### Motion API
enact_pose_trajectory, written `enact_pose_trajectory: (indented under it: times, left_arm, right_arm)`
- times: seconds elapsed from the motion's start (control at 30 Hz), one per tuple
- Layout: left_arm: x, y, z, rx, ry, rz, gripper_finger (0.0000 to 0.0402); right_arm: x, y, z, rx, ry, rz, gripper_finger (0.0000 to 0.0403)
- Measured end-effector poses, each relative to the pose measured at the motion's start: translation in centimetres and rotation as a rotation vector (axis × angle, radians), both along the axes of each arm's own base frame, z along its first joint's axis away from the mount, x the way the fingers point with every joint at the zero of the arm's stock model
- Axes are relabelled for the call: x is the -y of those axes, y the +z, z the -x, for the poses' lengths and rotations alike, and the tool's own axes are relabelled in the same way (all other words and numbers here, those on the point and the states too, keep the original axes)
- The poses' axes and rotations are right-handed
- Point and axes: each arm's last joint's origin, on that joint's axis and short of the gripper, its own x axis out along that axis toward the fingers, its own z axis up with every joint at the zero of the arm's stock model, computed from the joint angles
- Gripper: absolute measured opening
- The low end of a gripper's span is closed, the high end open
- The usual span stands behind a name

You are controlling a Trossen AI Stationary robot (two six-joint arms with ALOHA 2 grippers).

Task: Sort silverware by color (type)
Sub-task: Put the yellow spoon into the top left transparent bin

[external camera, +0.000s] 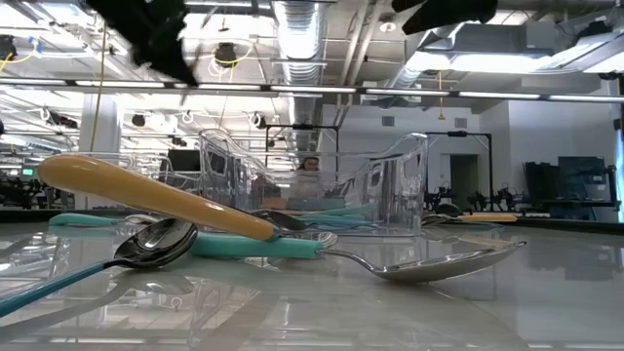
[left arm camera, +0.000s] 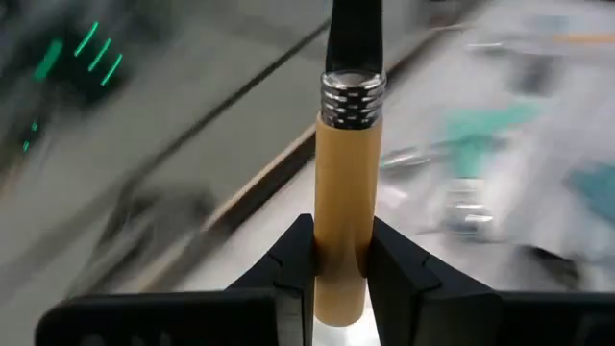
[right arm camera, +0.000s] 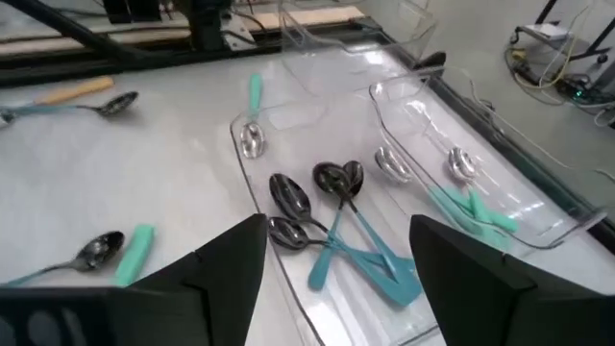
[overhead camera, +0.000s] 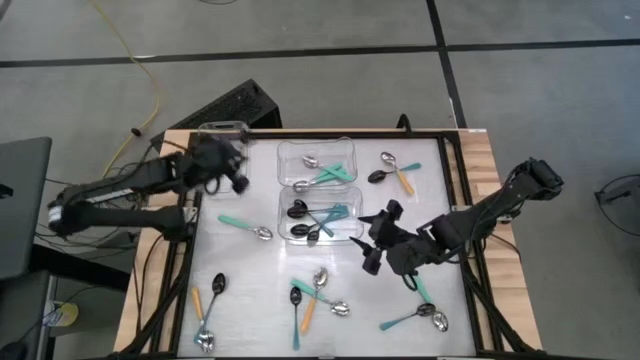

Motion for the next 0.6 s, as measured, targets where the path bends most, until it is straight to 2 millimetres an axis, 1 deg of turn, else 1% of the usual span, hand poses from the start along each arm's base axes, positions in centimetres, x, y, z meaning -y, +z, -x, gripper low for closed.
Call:
enact_pose_trajectory:
  times: [0.07, 0.13, 0.2, 0.3, 0.4, 0.5, 0.57, 0.6]
  left_arm:
    - [-1.3, -0.6, 1.2, -0.003, 0.123, 0.091, 0.0046]
    - [-2.7, -1.4, 1.6, -0.018, 0.161, 0.166, 0.0046]
    - [-4.3, -2.3, 1.5, -0.049, 0.152, 0.252, 0.0046]
    - [-6.9, -3.8, 1.9, -0.097, 0.132, 0.365, 0.0046]
    - [-9.4, -5.3, 2.9, -0.055, 0.122, 0.526, 0.0046]
    - [-10.8, -6.8, 4.2, -0.059, 0.170, 0.661, 0.0046]
    - [-11.1, -7.5, 4.9, -0.130, 0.211, 0.713, 0.0046]
    - [-11.1, -7.7, 5.0, -0.148, 0.205, 0.733, 0.0046]
  right_arm:
    - [0.1, -0.2, -0.1, -0.007, -0.003, 0.003, 0.0281]
    - [0.2, -0.5, -0.5, -0.008, -0.014, 0.003, 0.0281]
    - [-0.1, -0.8, -0.5, -0.022, -0.012, -0.007, 0.0281]
    - [-0.7, -1.0, -0.5, -0.012, 0.009, -0.072, 0.0281]
    - [-1.5, -1.1, -0.2, -0.013, 0.045, -0.126, 0.0281]
    - [-2.4, -1.1, 0.3, -0.012, 0.077, -0.144, 0.0282]
    - [-3.0, -1.1, 0.6, -0.013, 0.100, -0.144, 0.0282]
    - [-3.3, -1.1, 0.7, -0.013, 0.110, -0.144, 0.0282]
